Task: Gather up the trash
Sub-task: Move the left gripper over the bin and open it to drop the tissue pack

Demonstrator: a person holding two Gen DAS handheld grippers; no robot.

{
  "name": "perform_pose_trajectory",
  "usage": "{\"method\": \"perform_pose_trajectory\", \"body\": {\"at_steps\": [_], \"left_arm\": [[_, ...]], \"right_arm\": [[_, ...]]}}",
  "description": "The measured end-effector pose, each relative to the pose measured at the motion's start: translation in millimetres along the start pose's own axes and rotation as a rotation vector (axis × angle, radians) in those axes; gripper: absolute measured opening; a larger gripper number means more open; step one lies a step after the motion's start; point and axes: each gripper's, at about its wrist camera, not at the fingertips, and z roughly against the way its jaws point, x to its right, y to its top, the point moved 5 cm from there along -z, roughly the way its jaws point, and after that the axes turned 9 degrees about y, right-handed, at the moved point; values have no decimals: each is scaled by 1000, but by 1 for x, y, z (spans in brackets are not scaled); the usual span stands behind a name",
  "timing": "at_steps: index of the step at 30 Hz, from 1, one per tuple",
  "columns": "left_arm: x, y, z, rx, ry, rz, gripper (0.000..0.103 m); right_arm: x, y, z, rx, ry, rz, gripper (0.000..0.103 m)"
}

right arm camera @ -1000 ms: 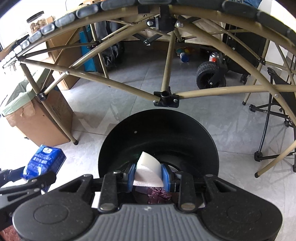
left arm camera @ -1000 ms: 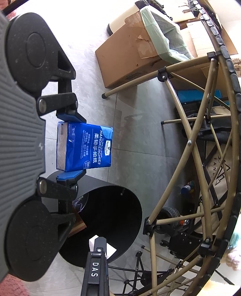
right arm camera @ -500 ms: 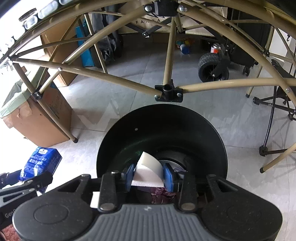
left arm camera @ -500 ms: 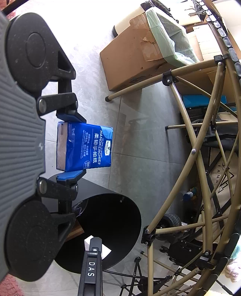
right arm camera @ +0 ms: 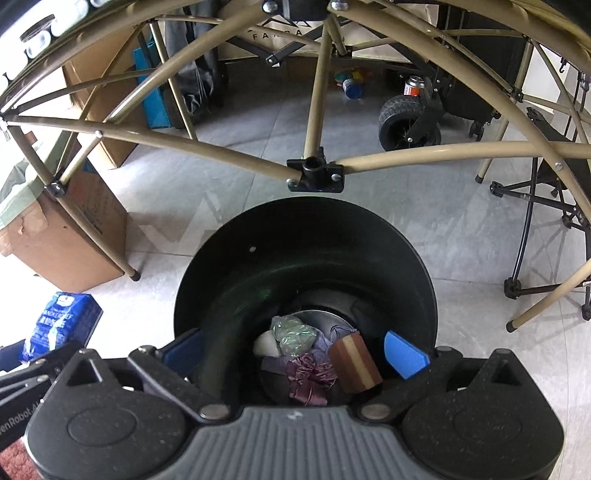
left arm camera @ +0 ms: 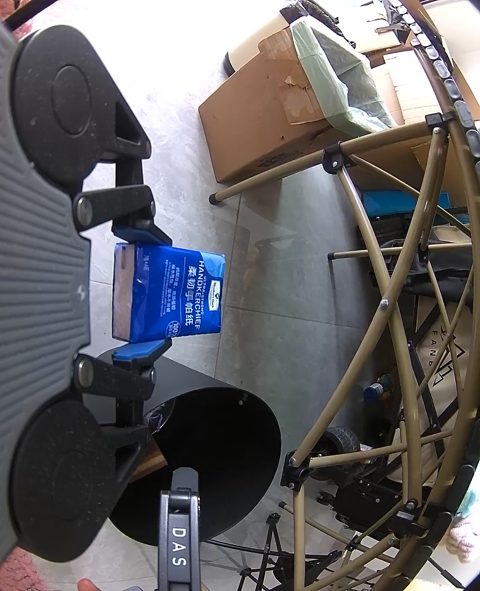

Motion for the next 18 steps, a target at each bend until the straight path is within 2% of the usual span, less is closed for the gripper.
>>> {"method": "perform_pose_trajectory", "body": {"at_steps": [18], "left_arm": [[-1, 0, 3, 13, 1, -3, 51]], "right_arm": [[2, -1, 8, 14, 8, -3, 103]]}}
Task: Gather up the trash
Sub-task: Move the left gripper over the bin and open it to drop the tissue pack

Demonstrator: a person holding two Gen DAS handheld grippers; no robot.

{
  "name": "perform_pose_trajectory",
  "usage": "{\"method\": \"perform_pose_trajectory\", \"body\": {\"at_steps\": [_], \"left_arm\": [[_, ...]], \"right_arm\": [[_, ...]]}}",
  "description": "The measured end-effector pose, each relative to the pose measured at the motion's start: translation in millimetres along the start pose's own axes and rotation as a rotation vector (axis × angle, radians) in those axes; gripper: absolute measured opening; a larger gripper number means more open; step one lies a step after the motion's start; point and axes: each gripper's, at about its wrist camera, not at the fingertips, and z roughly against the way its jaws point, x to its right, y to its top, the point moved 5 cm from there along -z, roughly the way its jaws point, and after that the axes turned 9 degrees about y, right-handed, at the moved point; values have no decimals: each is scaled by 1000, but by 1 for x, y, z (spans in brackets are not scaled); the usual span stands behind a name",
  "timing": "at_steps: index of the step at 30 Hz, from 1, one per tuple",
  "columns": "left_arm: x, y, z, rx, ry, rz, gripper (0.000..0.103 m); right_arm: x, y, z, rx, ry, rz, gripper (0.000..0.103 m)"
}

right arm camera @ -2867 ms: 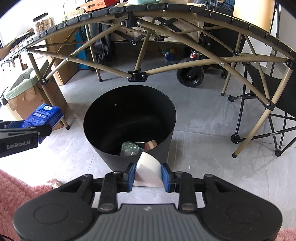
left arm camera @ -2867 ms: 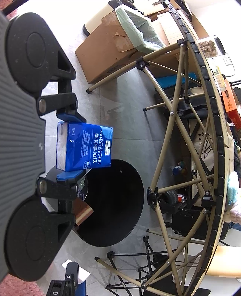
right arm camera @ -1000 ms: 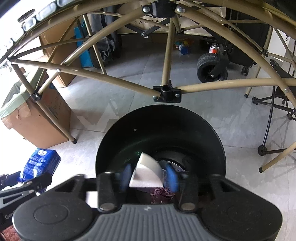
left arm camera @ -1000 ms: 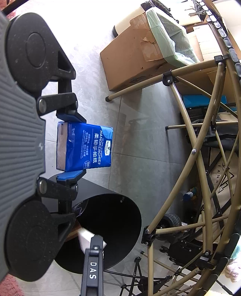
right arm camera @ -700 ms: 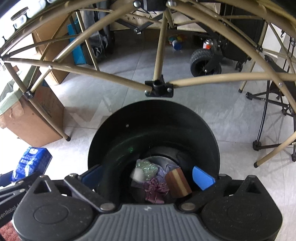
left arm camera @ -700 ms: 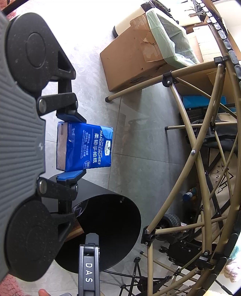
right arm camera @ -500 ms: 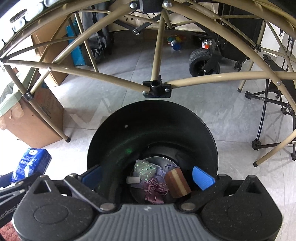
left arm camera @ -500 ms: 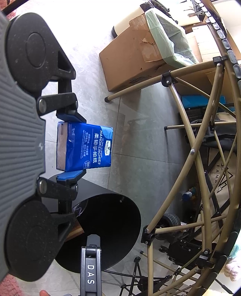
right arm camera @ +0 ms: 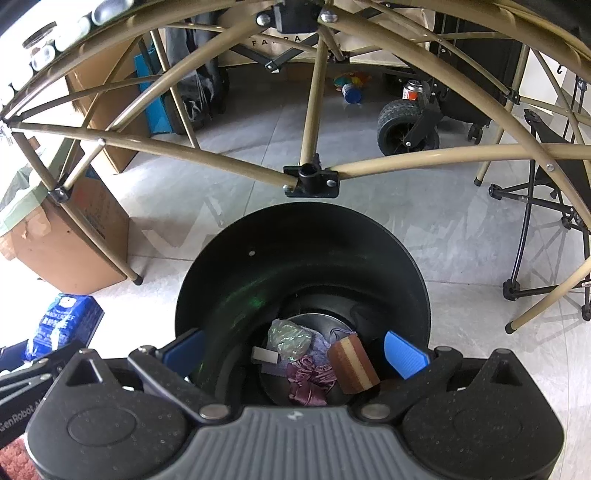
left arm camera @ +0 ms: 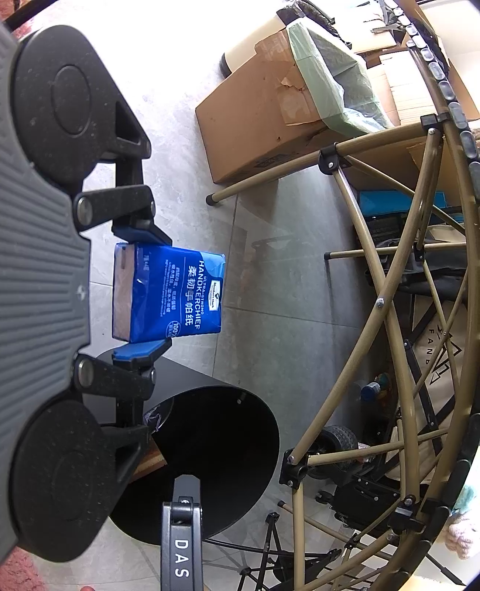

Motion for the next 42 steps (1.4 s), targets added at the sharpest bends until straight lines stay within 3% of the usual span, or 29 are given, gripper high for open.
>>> {"method": "perform_pose_trajectory", "body": {"at_steps": [20, 42], "left_arm": [[33, 5, 11, 36, -7, -48, 51], [102, 9, 22, 71, -54, -149, 51]], "right_arm": [[48, -5, 31, 59, -30, -79, 103], [126, -24, 62, 106, -80, -226, 103]]}}
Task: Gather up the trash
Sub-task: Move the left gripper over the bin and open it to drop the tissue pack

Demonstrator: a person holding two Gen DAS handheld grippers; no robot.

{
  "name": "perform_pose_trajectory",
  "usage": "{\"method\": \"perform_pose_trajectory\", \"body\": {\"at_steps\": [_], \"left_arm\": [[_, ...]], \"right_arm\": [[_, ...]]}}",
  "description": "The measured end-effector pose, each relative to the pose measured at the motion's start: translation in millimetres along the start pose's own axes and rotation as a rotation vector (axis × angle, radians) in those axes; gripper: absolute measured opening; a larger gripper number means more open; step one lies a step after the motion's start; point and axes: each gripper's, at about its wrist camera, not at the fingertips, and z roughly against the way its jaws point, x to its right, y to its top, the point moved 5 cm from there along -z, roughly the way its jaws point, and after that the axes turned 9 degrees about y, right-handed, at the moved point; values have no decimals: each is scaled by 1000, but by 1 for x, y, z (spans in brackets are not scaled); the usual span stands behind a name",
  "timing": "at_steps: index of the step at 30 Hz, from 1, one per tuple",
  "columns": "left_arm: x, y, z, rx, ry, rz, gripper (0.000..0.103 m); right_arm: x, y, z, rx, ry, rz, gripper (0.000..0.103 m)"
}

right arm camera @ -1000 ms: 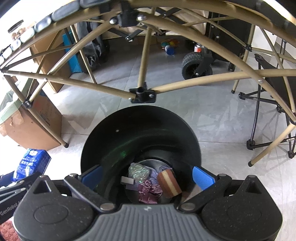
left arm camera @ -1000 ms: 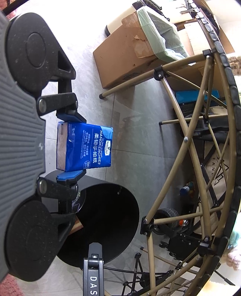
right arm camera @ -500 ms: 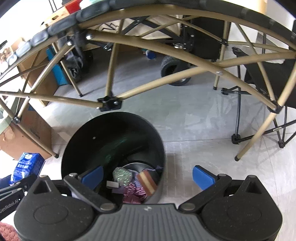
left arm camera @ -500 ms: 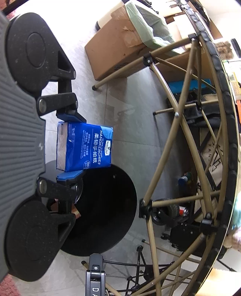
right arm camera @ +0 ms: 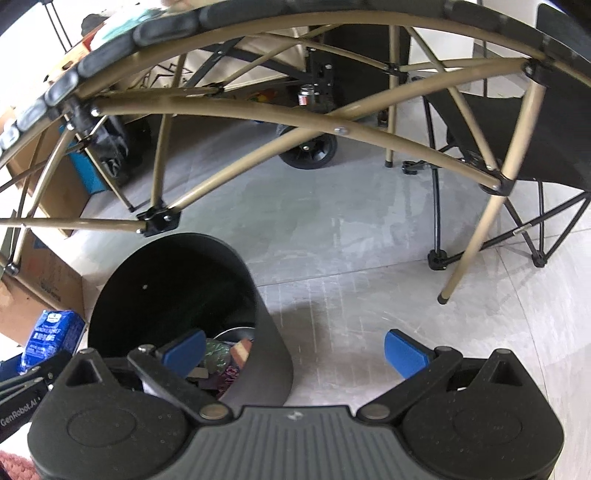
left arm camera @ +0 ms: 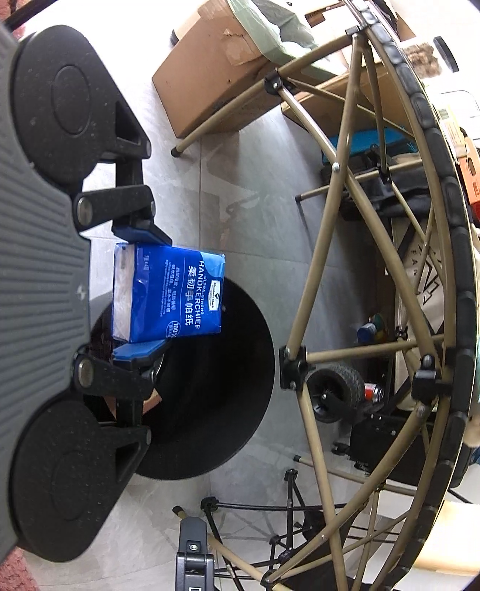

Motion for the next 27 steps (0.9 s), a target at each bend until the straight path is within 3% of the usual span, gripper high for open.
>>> {"method": "perform_pose_trajectory", "body": {"at_steps": [12, 27], "left_arm": [[40, 8, -3, -21, -50, -32, 51], [70, 13, -24, -80, -52, -23, 51]], "right_arm": [[33, -2, 7, 13, -28, -64, 103], [57, -6, 13, 24, -39, -116, 103]]}}
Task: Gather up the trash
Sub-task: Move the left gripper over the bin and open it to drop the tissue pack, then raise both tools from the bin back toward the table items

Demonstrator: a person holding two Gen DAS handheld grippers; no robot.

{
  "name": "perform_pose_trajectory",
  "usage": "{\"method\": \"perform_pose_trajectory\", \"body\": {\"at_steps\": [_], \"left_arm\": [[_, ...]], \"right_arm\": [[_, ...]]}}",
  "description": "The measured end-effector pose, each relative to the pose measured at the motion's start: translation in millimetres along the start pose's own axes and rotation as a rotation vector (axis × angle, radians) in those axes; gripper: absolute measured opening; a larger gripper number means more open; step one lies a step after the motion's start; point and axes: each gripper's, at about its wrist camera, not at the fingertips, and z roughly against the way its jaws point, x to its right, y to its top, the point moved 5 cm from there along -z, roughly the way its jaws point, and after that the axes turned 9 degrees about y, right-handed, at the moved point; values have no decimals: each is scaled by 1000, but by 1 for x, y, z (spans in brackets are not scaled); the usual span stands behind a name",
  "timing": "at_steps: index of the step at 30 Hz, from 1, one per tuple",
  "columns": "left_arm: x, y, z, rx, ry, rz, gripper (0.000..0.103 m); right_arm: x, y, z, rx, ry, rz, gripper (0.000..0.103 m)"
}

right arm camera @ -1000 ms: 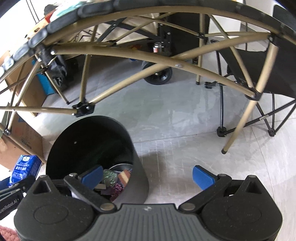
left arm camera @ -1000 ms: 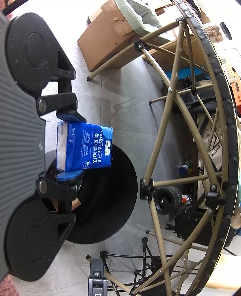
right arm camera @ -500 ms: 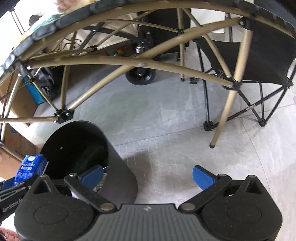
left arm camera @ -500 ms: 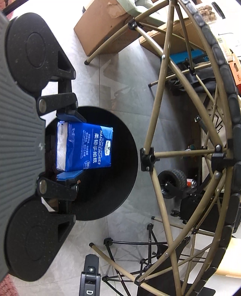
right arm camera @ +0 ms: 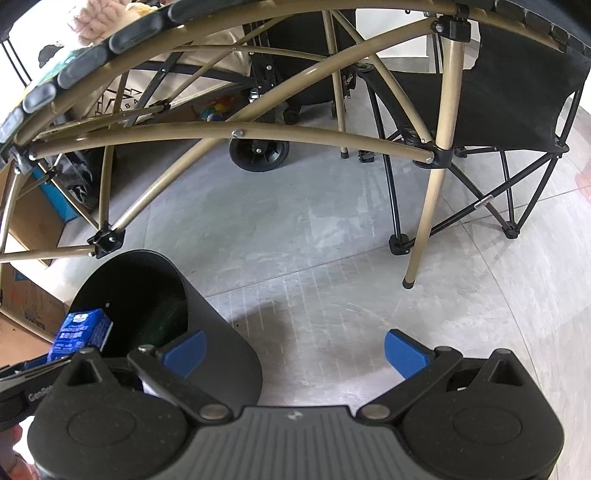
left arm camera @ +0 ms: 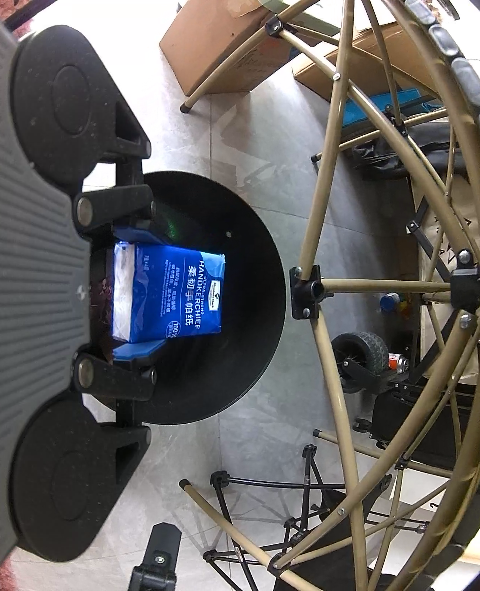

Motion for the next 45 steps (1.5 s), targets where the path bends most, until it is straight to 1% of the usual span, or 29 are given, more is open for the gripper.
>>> {"method": "perform_pose_trajectory", "body": {"at_steps": [6, 9, 10, 11, 12, 13, 14, 18, 21, 36, 41, 45], "left_arm": [[4, 1, -4, -14, -2, 7, 52], [4, 2, -4, -23, -7, 13, 54], [3, 3, -4, -21, -15, 18, 63], [3, 3, -2, -18, -20, 25, 80], [2, 4, -1, -15, -22, 33, 88], [2, 4, 1, -11, -19, 43, 101], [1, 5, 3, -5, -11, 52, 103], [1, 5, 3, -3, 9, 44, 103], [-1, 5, 3, -12, 9, 50, 103], [-4, 6, 8, -1, -1, 55, 103], [-6, 7, 14, 10, -11, 60, 103], [-9, 10, 25, 44, -26, 68, 103]], "right_arm": [[6, 0, 0, -1, -9, -12, 103], [7, 0, -1, -2, -11, -15, 103], [7, 0, -1, -3, -11, -15, 103], [7, 0, -1, -3, -11, -15, 103], [7, 0, 0, -3, -11, -14, 103], [7, 0, 0, -3, -11, -14, 103], [7, 0, -1, -3, -11, -14, 103], [7, 0, 0, -3, -13, -16, 103], [7, 0, 0, -3, -12, -15, 103], [6, -1, 0, -1, -10, -11, 103], [3, 1, 4, 5, -3, -5, 103], [-1, 3, 10, 15, 9, 7, 103]]}}
